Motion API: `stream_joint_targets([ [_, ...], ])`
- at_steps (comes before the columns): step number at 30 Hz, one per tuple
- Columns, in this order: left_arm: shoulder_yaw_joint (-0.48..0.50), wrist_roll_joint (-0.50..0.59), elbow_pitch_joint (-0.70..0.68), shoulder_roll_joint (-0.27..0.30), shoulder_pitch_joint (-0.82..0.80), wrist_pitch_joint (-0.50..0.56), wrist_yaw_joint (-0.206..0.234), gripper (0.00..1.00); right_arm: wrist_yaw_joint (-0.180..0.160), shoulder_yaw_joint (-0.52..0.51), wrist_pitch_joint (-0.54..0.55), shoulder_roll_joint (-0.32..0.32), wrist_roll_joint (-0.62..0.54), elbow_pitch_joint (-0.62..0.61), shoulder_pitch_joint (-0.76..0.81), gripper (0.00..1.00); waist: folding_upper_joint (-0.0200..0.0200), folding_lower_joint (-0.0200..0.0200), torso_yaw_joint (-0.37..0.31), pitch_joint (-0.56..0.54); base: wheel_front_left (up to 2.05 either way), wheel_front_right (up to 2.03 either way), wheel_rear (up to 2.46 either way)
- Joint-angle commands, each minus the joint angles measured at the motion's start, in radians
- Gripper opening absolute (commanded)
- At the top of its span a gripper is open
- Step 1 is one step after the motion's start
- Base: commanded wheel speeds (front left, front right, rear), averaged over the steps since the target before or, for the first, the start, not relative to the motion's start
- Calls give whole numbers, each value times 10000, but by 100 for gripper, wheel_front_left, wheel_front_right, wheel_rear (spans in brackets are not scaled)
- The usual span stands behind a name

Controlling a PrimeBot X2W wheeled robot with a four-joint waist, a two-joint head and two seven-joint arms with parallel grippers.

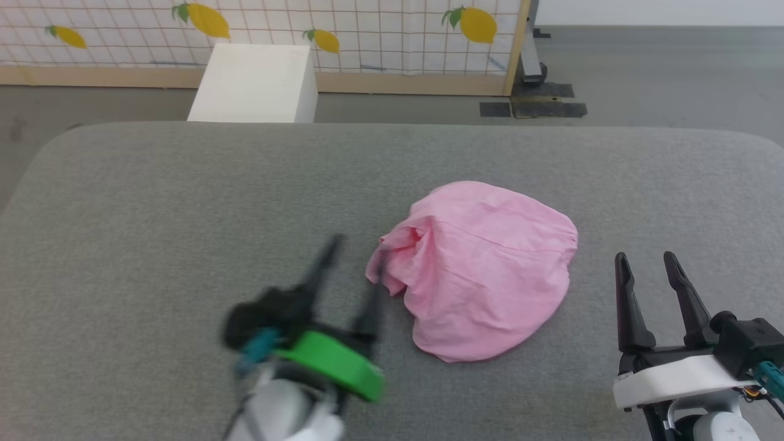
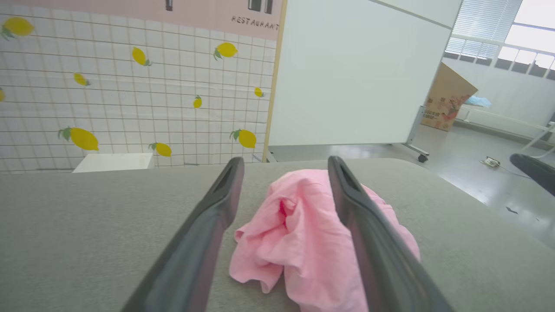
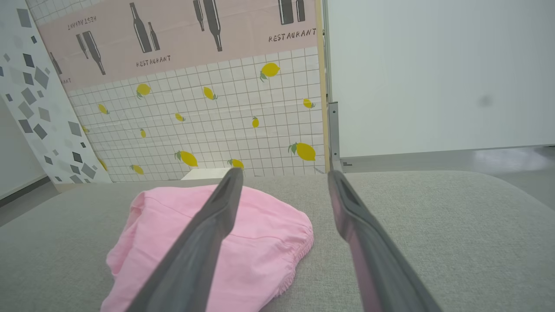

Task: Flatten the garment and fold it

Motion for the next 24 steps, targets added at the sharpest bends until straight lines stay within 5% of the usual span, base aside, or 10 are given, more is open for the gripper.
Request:
stream_joint_targets([
  [1,-737,-100,320,-52,-427,52,-67,100,-15,10,-29,-8,54,-40,-155,100,-1,0,-220,176,0,0,0],
  [9,-3881,-852,2666,-52,-2096,1479,-69,100,-15,132,-64,-8,125,76,-345,100,-1,0,-1152,582,0,0,0],
  [15,-4513,-1179,4369,-52,-2860,3166,12,100,-15,160,-118,-8,174,178,-423,100,-1,0,-1812,781,0,0,0],
  [24,-5002,-1306,5993,-40,-3888,6385,768,100,-15,359,-185,-8,307,288,-460,100,-1,0,-2279,900,0,0,0],
])
